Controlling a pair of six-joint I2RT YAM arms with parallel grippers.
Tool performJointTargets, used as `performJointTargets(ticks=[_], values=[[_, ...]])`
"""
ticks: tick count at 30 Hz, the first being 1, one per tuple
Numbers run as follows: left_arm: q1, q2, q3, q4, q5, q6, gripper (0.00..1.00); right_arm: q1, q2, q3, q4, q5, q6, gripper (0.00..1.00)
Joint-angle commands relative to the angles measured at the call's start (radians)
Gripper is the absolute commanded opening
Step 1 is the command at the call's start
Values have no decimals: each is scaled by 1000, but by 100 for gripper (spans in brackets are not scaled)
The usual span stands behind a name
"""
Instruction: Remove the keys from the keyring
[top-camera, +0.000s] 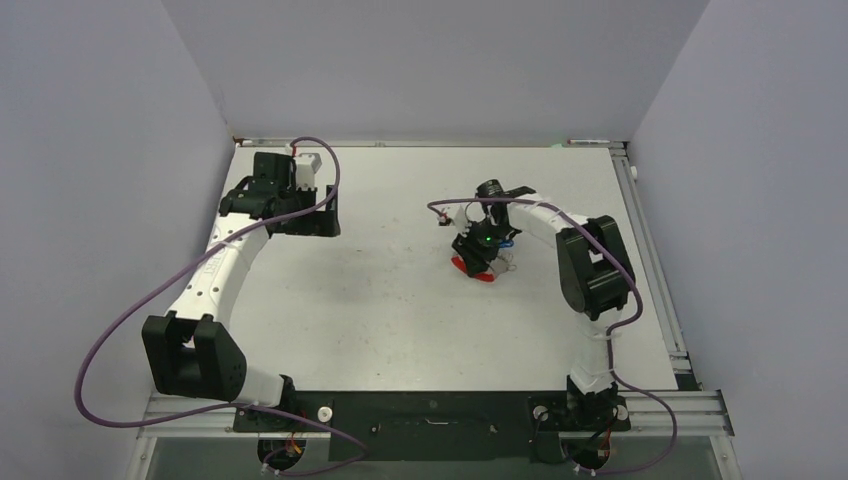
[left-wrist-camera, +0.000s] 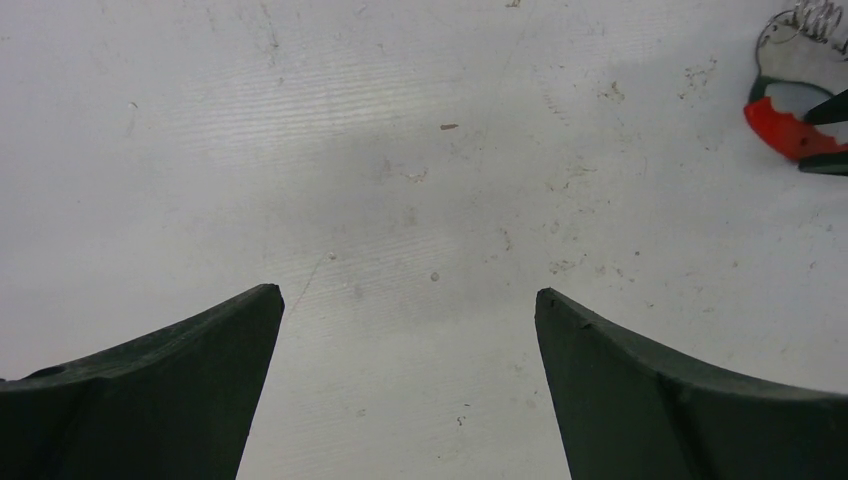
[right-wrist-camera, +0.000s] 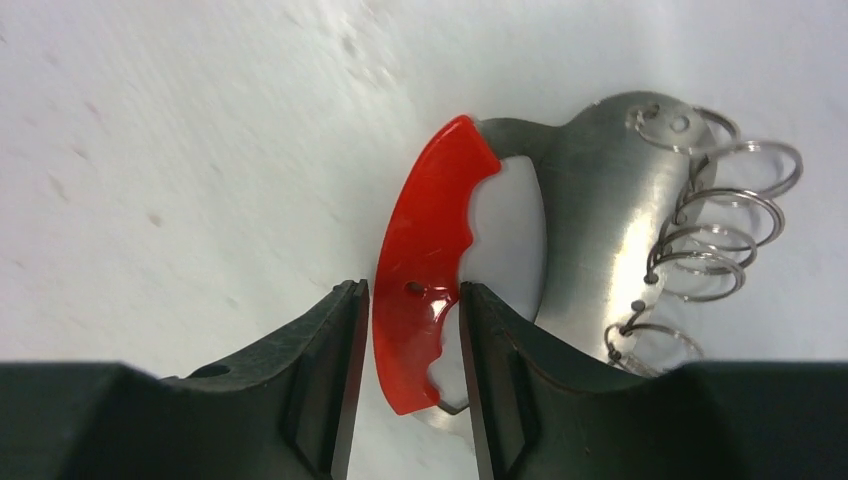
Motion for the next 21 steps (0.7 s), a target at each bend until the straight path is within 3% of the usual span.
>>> performJointTargets(ticks=[1,6,12,21], values=[[37,-29,-12,57,71,-27,96,137,-7,-84,149,-94,258,40],[80,-57,-36,67,118,-19,96,228,-44,-48,199,-163,383,45],[91,-94,-55,89,129,11,96,146,-71,73,154,-208,415,50],[92,-117,-87,133,174,20,96,112,-17,202,42,-67,210,47]])
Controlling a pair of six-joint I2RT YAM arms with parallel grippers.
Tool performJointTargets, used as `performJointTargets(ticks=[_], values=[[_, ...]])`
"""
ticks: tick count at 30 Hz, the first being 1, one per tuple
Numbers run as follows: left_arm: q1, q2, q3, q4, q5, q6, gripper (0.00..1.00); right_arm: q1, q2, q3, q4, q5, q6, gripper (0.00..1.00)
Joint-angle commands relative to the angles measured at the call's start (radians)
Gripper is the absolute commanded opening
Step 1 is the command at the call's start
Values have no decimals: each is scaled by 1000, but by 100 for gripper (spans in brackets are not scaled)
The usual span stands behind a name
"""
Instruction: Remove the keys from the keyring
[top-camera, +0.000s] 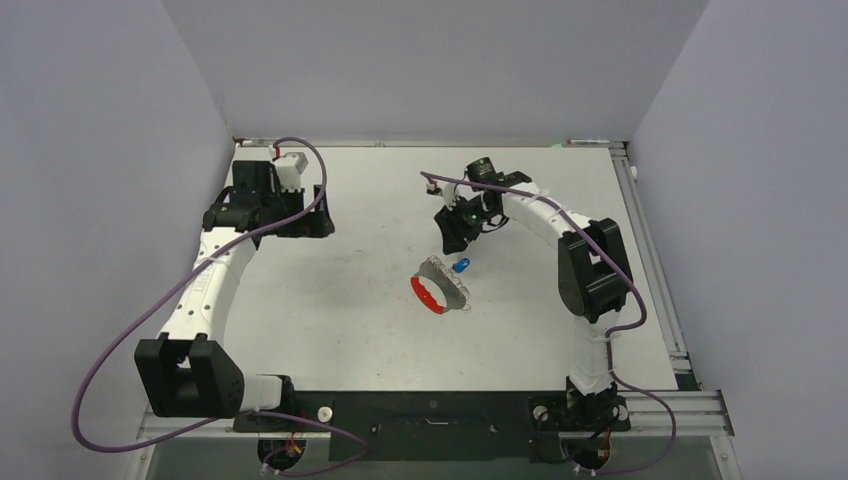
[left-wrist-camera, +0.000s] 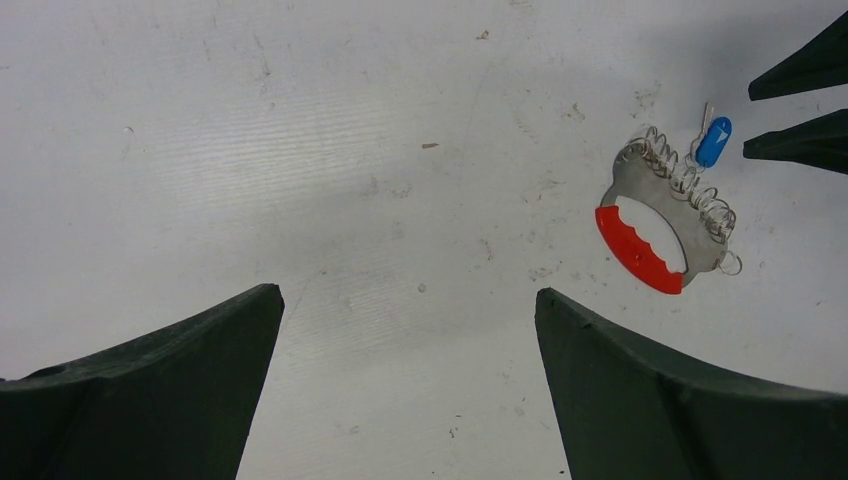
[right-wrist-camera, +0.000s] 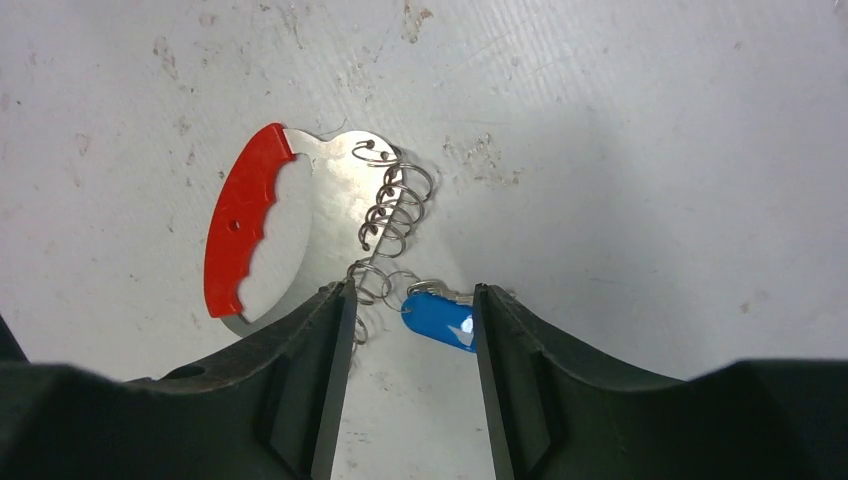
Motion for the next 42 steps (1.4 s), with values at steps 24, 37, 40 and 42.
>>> performJointTargets(ticks=[24,37,40,42], values=[[135,-26,-17,68,263,31,96,123,181,248,-204,-75,-818,50],[150,-19,-22,61,268,28,96,158,251,277,-249,-37,-972,35],[151,-17,-23,60,270,26,96,159,269,287,-257,-22,-972,24],[153,-18,-21,63,265,20,96,158,270,291,-260,-15,-969,12]])
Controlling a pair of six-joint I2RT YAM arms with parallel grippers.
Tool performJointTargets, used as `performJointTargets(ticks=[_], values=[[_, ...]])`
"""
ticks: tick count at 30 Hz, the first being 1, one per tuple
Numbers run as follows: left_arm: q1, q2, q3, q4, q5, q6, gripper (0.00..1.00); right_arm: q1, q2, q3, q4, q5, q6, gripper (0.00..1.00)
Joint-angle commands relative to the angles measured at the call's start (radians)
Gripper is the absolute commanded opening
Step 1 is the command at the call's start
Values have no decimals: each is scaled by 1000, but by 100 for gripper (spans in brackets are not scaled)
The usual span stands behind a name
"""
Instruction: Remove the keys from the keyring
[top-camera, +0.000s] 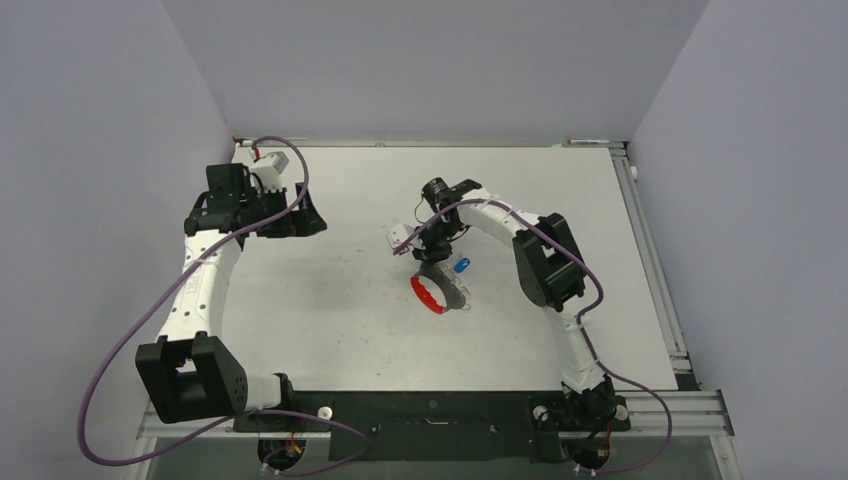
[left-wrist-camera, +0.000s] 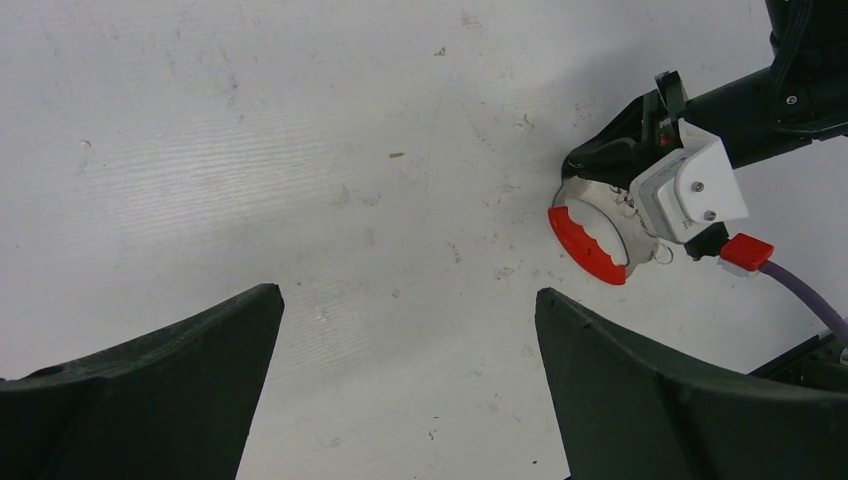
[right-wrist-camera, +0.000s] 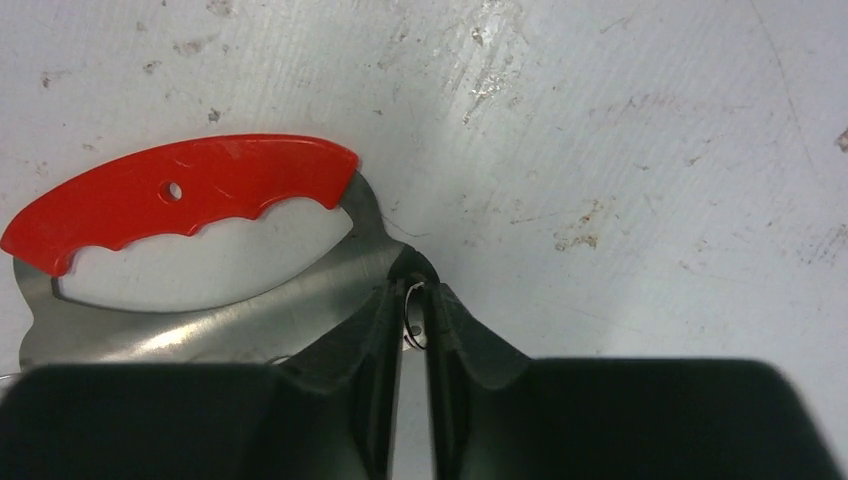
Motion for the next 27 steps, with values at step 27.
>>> performJointTargets(ticks=[27], values=[[7,-72,-138,385,252,-116,96,6,-541,-320,842,-59,601,5]])
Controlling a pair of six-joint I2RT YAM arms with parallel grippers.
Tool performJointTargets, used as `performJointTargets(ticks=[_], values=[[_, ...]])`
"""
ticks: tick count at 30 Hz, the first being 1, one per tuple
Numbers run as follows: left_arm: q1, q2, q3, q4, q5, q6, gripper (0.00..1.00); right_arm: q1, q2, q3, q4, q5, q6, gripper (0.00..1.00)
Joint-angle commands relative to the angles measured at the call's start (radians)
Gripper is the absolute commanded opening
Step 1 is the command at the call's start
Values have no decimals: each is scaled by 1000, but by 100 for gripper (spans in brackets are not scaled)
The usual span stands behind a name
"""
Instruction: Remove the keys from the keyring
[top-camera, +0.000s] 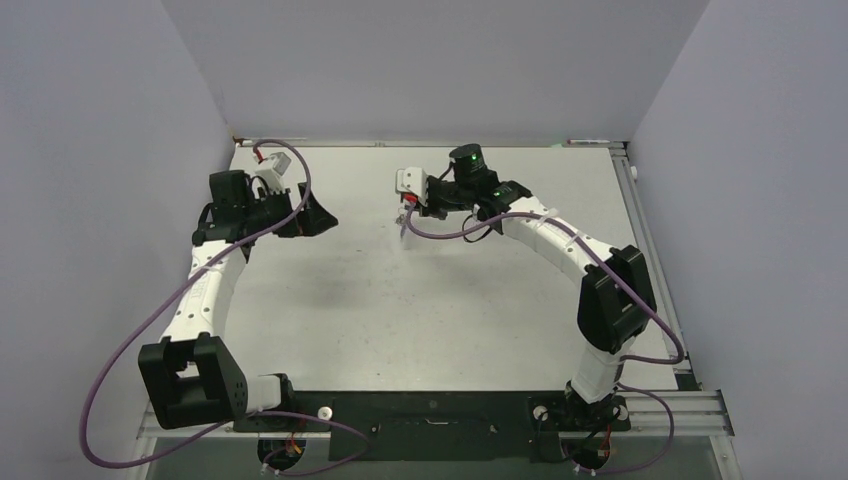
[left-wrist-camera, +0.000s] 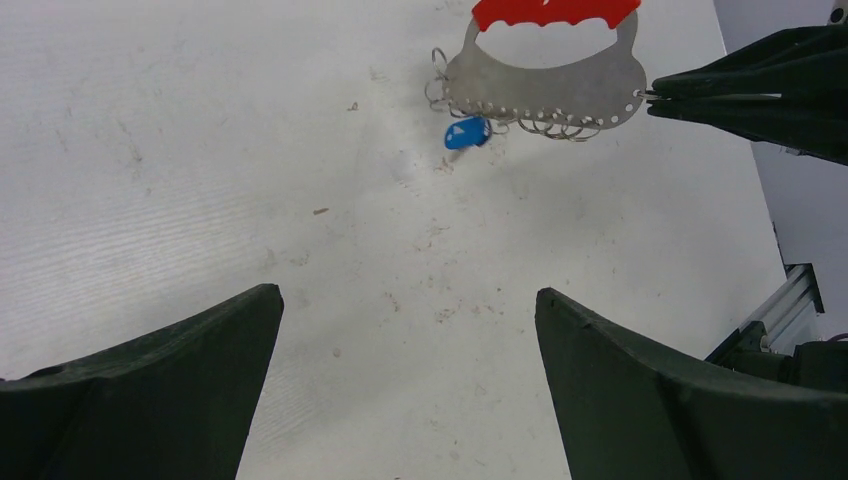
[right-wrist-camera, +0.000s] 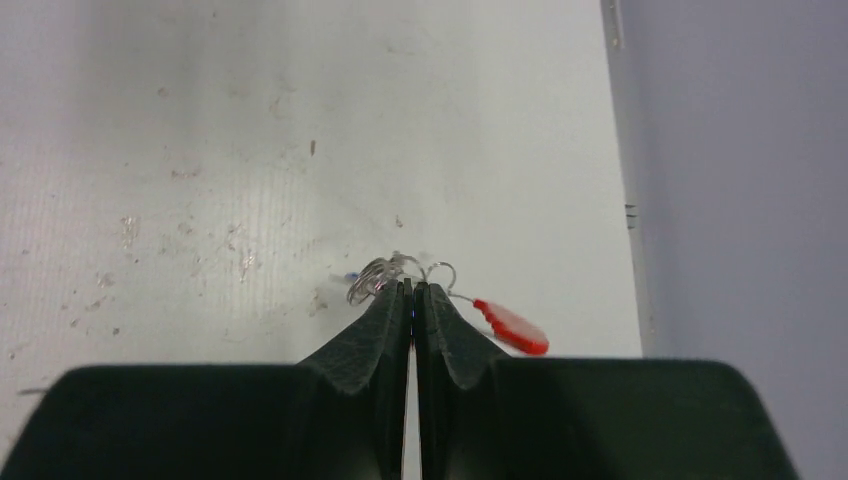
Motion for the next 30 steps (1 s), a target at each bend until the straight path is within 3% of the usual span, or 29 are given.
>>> performJointTargets(ticks=[1,6,12,20,30], values=[[4,-64,-17,176,91,-13,96,6,-87,-19,241,-29,132,5],[4,-104,-37,280,135,23,96,13,-119,9,300,-52,173,5],[-5,-100,3,296,186,70,96,22,-133,98,224,-124,144,5],[-89,-143,-77,391,230,110,96,46,-189,120,132,-248,-40,5],[-210,-145,-191,699,203,-42,96,66,-231,171,92,-318,-123,5]])
